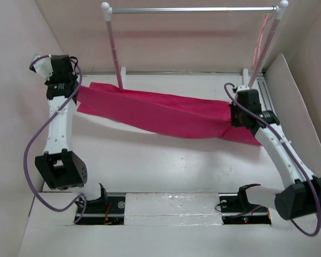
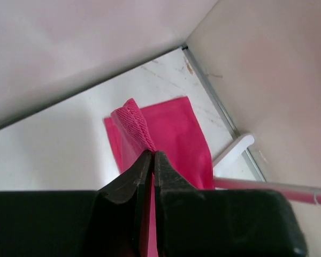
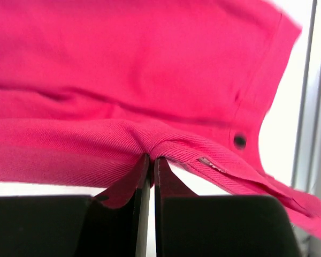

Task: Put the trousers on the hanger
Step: Fold the trousers at the center of the board.

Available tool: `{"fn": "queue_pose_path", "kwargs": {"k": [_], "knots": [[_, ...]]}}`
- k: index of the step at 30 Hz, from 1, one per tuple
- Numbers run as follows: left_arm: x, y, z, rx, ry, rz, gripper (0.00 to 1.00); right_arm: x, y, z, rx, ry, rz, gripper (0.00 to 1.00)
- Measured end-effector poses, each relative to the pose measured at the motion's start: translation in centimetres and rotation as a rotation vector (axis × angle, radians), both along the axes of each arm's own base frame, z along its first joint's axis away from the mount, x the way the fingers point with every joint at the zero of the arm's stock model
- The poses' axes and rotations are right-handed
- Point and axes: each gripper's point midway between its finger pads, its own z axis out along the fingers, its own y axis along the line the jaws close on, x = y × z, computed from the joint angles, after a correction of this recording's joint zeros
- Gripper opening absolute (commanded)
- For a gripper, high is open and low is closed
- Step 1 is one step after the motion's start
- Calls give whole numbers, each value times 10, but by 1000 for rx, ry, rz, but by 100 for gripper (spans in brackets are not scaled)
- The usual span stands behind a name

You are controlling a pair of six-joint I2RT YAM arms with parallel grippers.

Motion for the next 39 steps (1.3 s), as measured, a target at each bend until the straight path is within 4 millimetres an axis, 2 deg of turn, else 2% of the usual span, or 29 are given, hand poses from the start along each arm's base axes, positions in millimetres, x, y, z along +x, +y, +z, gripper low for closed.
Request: {"fn": "queue_pose_path", "kwargs": {"k": [3,6,9,12,14,15,17,18,19,20,22,23,24,25,26,27,28,29,31,32,33,34,35,36,38,39], "knots": [[26,5,2,13,8,4,0,36,-1,12,-31,-29,52,0],[57,7,-13,11,36,-3,0,70,-4,19,-56,-61,78,0],[88,9,-43,3,85,-9,0,106,-7,18,-94,-75,105,0],[113,10,-81,-12,142,-21,0,143,-9,5,-131,-63,128,0],[126,9,-106,-24,174,-34,0,165,-11,-9,-153,-48,133,13],[133,9,-116,-30,188,-41,0,174,-12,-22,-164,-29,132,31],[147,9,-134,-33,205,-54,0,185,-17,-43,-195,8,116,53],[153,10,-140,-32,210,-58,0,187,-21,-53,-216,30,104,71],[157,11,-144,-29,210,-59,0,188,-25,-62,-239,52,88,80],[165,14,-148,-23,205,-60,0,186,-30,-69,-264,76,76,80],[177,18,-150,-15,192,-63,0,184,-32,-72,-288,90,63,91],[184,19,-150,-10,177,-67,20,183,-31,-69,-298,90,65,93],[190,20,-149,0,166,-81,30,182,-26,-64,-303,80,69,95],[195,21,-147,8,152,-97,46,180,-18,-56,-307,63,83,95],[200,22,-145,16,136,-109,80,175,-7,-48,-306,44,104,95],[202,23,-144,26,133,-125,99,168,6,-39,-302,24,132,95],[203,23,-143,28,128,-135,99,151,33,-19,-284,-23,191,92],[205,25,-141,34,122,-143,99,150,35,-18,-283,-25,196,92],[204,30,-140,55,127,-148,99,131,64,-2,-247,-86,263,87],[203,33,-141,60,134,-148,99,117,77,3,-228,-102,299,81],[198,36,-145,61,147,-147,99,100,87,5,-208,-109,336,60],[191,39,-150,54,171,-144,99,88,94,6,-196,-113,365,43],[182,42,-158,40,197,-143,99,76,99,6,-173,-116,383,9],[171,45,-166,19,222,-141,99,68,100,5,-162,-118,393,0],[146,52,-184,-36,269,-131,99,54,96,-3,-135,-108,386,0],[132,54,-191,-63,290,-125,96,47,94,-8,-128,-98,384,0]]}}
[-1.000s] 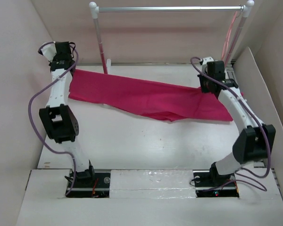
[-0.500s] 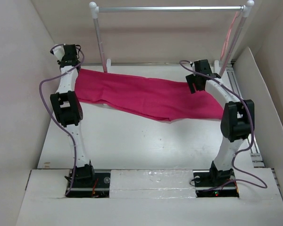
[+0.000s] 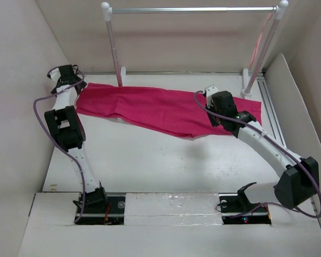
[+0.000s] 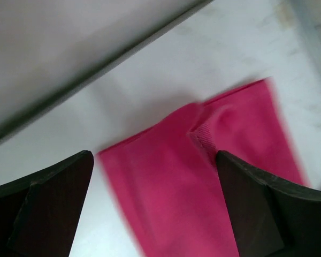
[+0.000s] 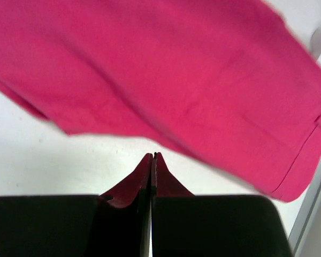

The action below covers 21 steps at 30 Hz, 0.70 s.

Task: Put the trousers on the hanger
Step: Fold the trousers at the center of the board.

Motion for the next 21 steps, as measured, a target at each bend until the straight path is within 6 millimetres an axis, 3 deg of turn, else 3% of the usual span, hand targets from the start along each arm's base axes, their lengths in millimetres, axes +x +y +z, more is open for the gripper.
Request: {"fn": "queue_pose_path", "kwargs": {"k": [2,3,4,5,6,8,15,18,21], "knots": [[-35,1,-19,-48,49,29,80,-11,-5,-12,7,27,-6,8],[-55,-1,-27,-75,68,51,72,-17,-6,-17,10,40,-6,21],[-75,-5,-35,-98,93,68,57,-21,-6,-21,15,49,-5,25],[-90,-10,-39,-119,101,82,55,-25,-6,-24,18,54,1,33],[-107,-16,-41,-137,107,91,55,-28,-5,-25,26,57,5,35],[-121,-25,-40,-165,94,102,61,-33,-3,-28,37,60,17,38],[-107,-34,-31,-218,4,83,61,-41,4,-40,61,89,48,43],[-94,-32,-29,-219,-7,63,49,-42,7,-41,65,95,60,42],[-75,-27,-27,-218,-22,57,27,-42,9,-45,60,108,69,43]]}}
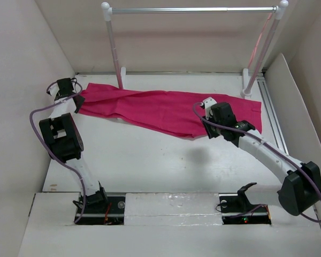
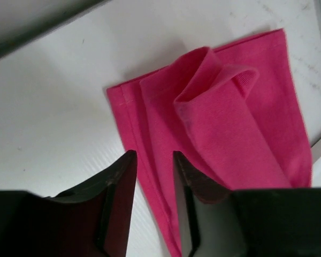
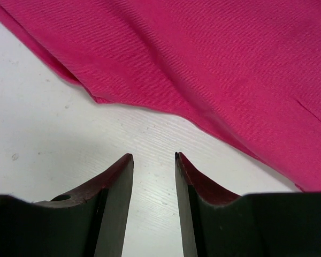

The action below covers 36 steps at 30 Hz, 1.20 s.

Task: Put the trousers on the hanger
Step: Fold the trousers at the center of the board.

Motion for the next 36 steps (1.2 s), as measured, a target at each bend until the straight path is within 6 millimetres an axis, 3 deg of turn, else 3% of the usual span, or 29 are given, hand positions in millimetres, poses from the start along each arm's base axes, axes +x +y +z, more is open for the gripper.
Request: {"fn": "queue_pose_path", "kwargs": {"k": [2,8,13,15,17,18,19,23,27,33,36], "knots": [[0,0,-3,-5,5,1,23,-1,2,-1,-1,4,7,43],[1,-4,-18,-46,37,2,29,0,6,0,2,3,17,43],[25,-1,-40,-78,69,-8,39,-1,11,3,10,3,21,43],[29,0,-49,-86,88,-10,38,-1,12,4,12,0,19,43],[32,1,-54,-92,95,-12,29,-2,13,4,14,0,16,43],[33,0,-54,-95,96,-14,19,-2,13,4,14,0,15,43],[33,-1,-55,-99,95,-14,0,-3,14,4,15,1,16,43],[33,-1,-55,-99,96,-18,0,-5,19,4,17,1,23,43],[25,1,-49,-70,120,-20,0,-6,23,-1,12,15,34,43],[10,2,-10,29,148,-37,0,-6,30,-15,2,52,62,43],[10,3,7,66,146,-60,11,-5,34,-17,5,57,81,43]]}}
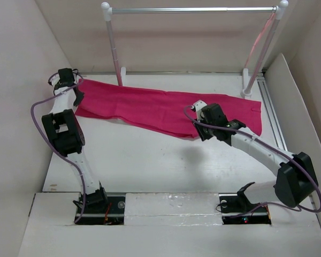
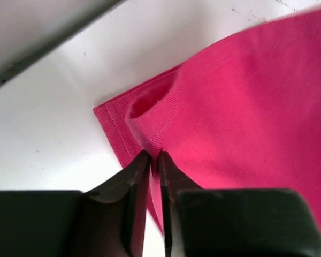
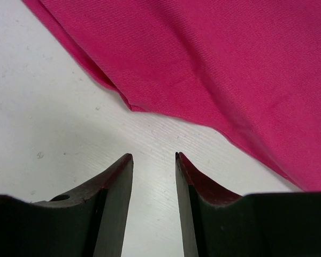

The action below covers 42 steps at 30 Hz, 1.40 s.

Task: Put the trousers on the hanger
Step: Fold the trousers at the center of the board.

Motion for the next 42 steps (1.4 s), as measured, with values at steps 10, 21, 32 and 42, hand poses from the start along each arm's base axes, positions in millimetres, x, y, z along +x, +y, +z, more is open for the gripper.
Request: {"fn": "queue_pose_path", "kwargs": {"k": [10,21,32,42], "knots": [[9,7,-12,10,94,-40,76,-1,3,-1,0,4,33,43],[-53,2,-44,-32,139,35,68,-13,-6,6,28,-20,8,0],[-32,-8,-63,-152,23,64,67,-11,-93,16,155,-39,-318,85],[-10,-10,-65,-188,-50,62,20,-35,-209,-64,383,106,-929,91]]}}
